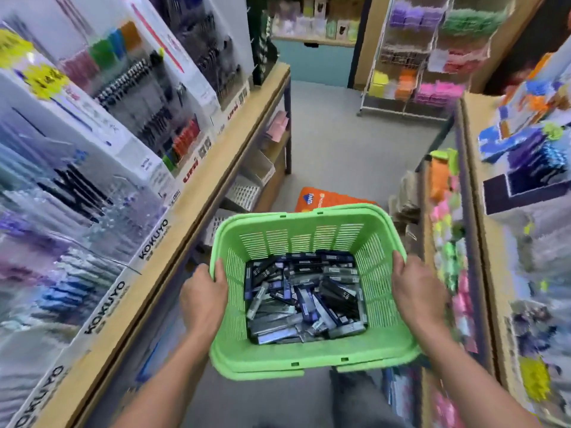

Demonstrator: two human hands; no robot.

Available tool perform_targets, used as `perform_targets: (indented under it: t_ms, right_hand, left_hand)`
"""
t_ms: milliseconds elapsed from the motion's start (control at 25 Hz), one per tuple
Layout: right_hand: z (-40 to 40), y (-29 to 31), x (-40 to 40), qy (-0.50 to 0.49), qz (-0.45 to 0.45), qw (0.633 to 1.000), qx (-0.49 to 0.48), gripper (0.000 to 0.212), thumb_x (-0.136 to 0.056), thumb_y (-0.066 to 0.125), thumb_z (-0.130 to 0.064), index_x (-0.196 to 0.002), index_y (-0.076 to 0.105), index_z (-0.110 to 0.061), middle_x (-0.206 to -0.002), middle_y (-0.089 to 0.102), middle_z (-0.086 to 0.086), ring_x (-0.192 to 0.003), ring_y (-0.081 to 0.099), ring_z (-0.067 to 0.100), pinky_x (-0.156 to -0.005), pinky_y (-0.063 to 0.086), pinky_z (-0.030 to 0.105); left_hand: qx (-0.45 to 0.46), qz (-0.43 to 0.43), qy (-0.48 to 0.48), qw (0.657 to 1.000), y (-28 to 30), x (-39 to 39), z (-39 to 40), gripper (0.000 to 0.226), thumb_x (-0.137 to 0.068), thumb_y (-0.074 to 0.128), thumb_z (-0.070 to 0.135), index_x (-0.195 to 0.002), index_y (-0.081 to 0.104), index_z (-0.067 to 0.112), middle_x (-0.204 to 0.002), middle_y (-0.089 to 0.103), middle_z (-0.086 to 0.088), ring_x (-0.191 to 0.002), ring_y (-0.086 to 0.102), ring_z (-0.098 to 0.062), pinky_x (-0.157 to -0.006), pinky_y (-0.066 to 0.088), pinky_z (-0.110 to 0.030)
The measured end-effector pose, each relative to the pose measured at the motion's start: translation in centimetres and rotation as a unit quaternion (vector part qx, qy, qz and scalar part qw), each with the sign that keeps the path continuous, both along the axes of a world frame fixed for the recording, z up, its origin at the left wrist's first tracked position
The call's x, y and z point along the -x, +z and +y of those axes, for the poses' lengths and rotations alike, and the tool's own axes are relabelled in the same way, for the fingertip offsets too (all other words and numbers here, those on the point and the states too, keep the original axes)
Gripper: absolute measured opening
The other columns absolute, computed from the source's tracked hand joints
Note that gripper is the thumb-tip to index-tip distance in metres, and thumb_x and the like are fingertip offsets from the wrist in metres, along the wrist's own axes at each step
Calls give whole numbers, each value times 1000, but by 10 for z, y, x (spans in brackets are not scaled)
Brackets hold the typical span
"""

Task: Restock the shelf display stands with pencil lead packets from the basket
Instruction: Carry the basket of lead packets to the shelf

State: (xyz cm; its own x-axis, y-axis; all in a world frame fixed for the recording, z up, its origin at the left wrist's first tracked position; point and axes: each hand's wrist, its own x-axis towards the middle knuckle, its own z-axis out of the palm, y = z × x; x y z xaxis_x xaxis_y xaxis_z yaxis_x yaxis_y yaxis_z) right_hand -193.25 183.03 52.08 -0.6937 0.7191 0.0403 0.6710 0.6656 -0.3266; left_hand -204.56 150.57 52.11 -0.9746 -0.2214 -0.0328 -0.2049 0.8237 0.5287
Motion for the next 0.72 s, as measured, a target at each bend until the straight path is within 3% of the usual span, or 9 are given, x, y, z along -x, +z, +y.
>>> perform_targets:
  t_ms: [160,360,520,720]
  right_hand:
    - [64,-2,123,74,-19,997,-3,60,-107,24,-49,-91,59,-2,-85,68,24,-76,66,41,-65,49,43]
    - [90,3,239,152,-34,988,-4,53,-106,27,-49,-107,58,-6,-94,67,25,-84,67,44,-68,48,45]
    - [88,-5,310,202,-26,979,-1,51,-108,28,-45,-95,56,-5,-87,68,26,-76,64,41,-59,35,39]
    - [90,-13,371,236,-42,971,-9,51,-107,29,-47,-88,54,-7,-83,66,25,-73,64,41,-62,38,40]
  left_hand:
    - [-4,0,85,996,-3,60,50,49,-104,41,44,-68,47,11,-60,56,-9,-56,57,-29,-53,47,-38]
    - [-16,-11,166,986,-5,116,74,47,-104,42,40,-70,50,9,-57,54,-7,-51,54,-27,-50,45,-36]
    - [-25,-9,191,981,-17,160,77,45,-104,41,39,-70,49,10,-55,53,-5,-47,54,-25,-48,47,-36]
    - [-40,-18,231,972,-29,191,84,44,-104,41,38,-72,49,10,-54,52,-3,-42,48,-19,-41,41,-31]
